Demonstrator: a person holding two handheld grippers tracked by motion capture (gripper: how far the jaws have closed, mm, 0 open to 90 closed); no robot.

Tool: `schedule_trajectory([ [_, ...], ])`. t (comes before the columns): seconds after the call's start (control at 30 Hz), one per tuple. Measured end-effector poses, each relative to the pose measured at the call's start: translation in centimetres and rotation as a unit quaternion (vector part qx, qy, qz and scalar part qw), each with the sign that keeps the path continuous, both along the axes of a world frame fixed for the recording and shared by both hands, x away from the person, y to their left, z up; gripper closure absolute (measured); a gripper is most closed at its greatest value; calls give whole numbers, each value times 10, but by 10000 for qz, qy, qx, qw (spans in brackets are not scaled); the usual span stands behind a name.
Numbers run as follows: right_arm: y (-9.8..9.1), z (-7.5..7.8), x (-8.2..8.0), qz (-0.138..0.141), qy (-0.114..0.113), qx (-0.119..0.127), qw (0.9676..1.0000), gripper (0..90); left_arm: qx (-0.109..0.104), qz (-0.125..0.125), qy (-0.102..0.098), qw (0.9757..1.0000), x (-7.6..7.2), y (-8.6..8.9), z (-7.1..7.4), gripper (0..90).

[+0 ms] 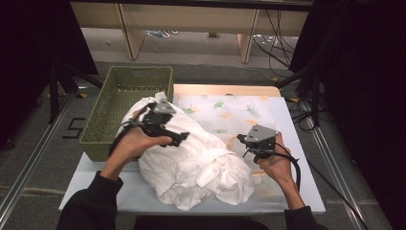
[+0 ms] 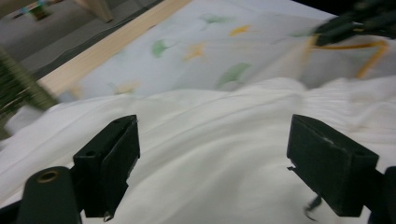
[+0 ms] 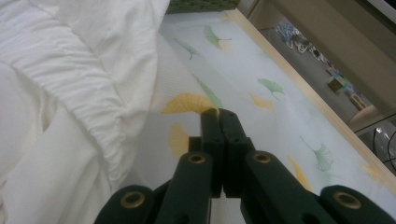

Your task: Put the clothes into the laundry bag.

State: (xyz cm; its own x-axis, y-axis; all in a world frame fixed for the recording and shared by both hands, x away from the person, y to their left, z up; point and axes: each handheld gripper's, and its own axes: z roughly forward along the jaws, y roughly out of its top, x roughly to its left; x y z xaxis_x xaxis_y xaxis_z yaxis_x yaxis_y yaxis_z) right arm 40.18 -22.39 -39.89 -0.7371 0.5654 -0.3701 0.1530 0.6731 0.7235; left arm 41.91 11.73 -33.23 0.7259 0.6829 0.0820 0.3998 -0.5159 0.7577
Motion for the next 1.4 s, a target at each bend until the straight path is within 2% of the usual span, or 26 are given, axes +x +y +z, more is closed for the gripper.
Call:
schedule_trajectory([
  [0.03,0,0,0,27,-7,-20,10000,900,85,130,4,9999,6,10,-3,165],
  [0.13,0,0,1,2,-12,4,10000,900,-29,443,309,9985,22,28,-21,161],
  [0.2,0,-1,1,29,-21,-21,10000,900,-123,699,512,9962,32,38,-35,155],
  [0.27,0,0,1,16,4,20,10000,900,-340,856,765,9928,36,41,-46,144],
  [0.37,0,-1,2,65,-24,-34,10000,900,-761,688,1097,9887,39,40,-61,126],
  [0.4,0,-2,2,55,-20,-34,10000,900,-745,641,1256,9872,41,41,-63,126],
  [0.47,0,-1,2,59,-35,-35,10000,900,-794,657,1351,9855,43,39,-67,106],
  [0.53,0,-1,1,60,-25,-13,10000,900,-912,518,1470,9836,45,40,-69,180],
  [0.57,0,-1,1,73,-17,-30,10000,900,-999,478,1519,9822,44,39,-70,269],
  [0.6,0,-1,1,63,-4,-24,10000,900,-1078,380,1604,9804,44,40,-70,333],
  [0.63,1,-1,0,12,87,28,10000,900,-1209,409,1678,9775,44,39,-71,396],
  [0.67,0,-1,1,68,-25,1,10000,900,-1218,425,1672,9775,43,39,-70,425],
  [0.7,0,-1,1,64,-20,-3,10000,900,-1187,420,1615,9788,42,39,-69,449],
  [0.73,0,-1,1,87,-48,-35,9999,900,-1048,392,1551,9815,41,39,-67,465],
  [0.77,0,-1,0,30,-13,-4,10000,900,-1027,397,1537,9820,41,38,-67,474],
  [0.8,0,-1,0,35,5,7,10000,900,-1122,455,1572,9801,41,38,-67,479],
  [0.87,0,0,1,79,-26,16,10000,900,-1114,443,1612,9796,41,40,-67,487],
  [0.9,-1,-1,1,98,-33,-5,9999,900,-1252,499,1653,9770,41,41,-66,491],
  [0.93,-1,-1,1,102,-32,-6,9999,900,-1152,484,1655,9783,41,41,-65,491],
  [0.97,-1,-1,1,102,-32,-6,9999,900,-1152,484,1655,9783,41,41,-65,491],
  [1.0,-1,-1,1,34,-11,31,10000,900,-987,535,1666,9796,41,38,-62,491],
  [1.13,-1,-1,1,95,-29,-13,10000,900,-946,589,1636,9802,39,37,-61,496],
  [1.2,-2,0,1,85,-65,1,9999,900,-818,612,1533,9829,38,35,-59,496],
  [1.23,-2,0,1,30,-25,28,10000,900,-759,675,1520,9832,37,33,-58,496],
  [1.3,-2,-1,1,30,-20,13,10000,900,-493,701,1439,9859,34,30,-54,495],
  [1.4,-2,0,0,27,-28,25,10000,900,-359,793,1332,9873,31,26,-49,492],
])
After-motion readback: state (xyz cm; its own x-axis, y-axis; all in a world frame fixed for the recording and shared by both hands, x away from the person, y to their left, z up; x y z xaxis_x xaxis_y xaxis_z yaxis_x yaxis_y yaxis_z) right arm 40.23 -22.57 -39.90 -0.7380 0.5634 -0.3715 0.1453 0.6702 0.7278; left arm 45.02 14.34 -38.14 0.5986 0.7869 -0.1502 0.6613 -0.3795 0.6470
